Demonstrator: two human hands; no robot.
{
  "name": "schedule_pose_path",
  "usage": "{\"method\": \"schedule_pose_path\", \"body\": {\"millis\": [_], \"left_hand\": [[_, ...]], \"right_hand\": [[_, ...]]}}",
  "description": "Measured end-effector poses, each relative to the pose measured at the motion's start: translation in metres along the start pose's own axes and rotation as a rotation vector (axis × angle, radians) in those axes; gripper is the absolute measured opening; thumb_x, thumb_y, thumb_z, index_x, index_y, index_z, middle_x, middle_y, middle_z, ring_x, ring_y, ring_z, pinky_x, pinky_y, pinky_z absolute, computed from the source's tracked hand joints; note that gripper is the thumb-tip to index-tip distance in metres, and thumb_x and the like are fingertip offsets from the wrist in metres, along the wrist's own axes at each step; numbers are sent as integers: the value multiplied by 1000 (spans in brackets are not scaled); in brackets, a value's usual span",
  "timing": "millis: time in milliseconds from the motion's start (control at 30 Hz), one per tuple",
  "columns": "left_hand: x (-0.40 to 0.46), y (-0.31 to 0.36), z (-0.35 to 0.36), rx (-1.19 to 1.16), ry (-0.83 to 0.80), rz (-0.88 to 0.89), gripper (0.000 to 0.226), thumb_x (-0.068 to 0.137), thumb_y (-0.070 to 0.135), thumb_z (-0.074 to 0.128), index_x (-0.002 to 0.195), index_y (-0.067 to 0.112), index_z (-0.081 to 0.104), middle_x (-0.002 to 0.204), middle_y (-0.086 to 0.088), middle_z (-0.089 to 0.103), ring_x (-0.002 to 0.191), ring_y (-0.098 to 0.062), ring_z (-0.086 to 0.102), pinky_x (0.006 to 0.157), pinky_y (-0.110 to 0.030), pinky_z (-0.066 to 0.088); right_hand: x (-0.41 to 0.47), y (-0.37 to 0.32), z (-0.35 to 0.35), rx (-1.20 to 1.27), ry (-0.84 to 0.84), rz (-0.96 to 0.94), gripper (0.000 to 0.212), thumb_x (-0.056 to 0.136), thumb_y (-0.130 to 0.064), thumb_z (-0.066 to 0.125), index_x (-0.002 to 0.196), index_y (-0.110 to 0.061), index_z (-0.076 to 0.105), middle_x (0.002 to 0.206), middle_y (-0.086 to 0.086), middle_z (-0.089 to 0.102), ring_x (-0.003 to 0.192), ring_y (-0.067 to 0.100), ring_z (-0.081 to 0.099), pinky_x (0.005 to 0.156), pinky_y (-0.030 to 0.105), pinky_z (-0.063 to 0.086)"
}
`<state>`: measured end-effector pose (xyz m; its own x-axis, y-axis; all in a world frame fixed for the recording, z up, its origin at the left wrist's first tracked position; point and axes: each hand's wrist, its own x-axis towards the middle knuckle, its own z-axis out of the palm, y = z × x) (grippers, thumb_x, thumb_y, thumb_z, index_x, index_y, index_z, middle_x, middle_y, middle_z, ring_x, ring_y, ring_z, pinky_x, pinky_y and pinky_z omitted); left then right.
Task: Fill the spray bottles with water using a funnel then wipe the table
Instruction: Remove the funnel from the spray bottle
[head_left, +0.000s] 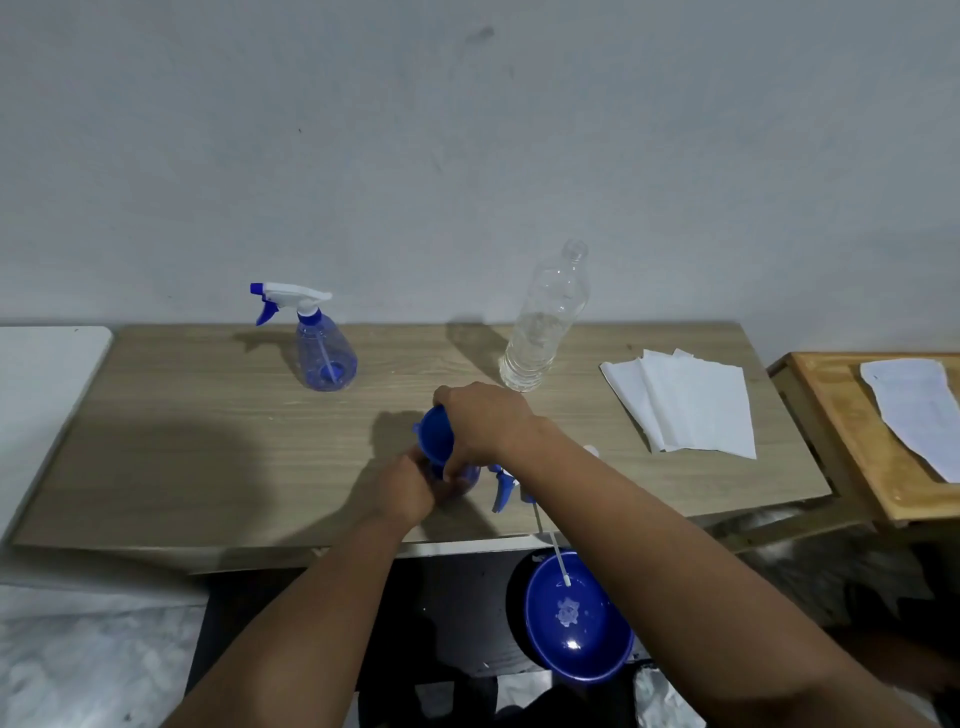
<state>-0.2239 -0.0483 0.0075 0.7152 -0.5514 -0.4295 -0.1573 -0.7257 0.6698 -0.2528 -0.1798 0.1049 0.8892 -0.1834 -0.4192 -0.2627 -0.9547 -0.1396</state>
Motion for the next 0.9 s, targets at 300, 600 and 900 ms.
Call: {"method": "schedule_pose_path", "body": {"millis": [300, 600, 900], "left_hand": [[-4, 3, -7, 57, -8, 91, 43, 81, 38, 79, 120, 28, 63, 96, 13, 62, 76, -2, 48, 60, -6, 34], [1, -2, -14, 112, 0, 184, 57, 76, 41, 83, 128, 32, 60, 104, 17, 62, 87, -1, 48, 67, 4, 31], [11, -8, -8, 105, 8, 185, 70, 72, 37, 87, 134, 22, 60, 131, 8, 62, 114, -7, 56, 78, 10, 23]], "right_hand": [[-1, 21, -31, 175, -37, 23, 89, 77, -48, 85, 151, -26, 42, 138, 5, 56, 113, 28, 59, 92, 41, 54], [6, 89, 30, 907, 274, 340, 65, 71, -27, 91, 120, -18, 49, 113, 2, 63, 98, 24, 64, 77, 35, 51], [63, 78, 122, 1054, 339, 421, 68, 71, -29, 94, 122, -23, 48, 118, -1, 60, 105, 25, 64, 92, 42, 56]]}}
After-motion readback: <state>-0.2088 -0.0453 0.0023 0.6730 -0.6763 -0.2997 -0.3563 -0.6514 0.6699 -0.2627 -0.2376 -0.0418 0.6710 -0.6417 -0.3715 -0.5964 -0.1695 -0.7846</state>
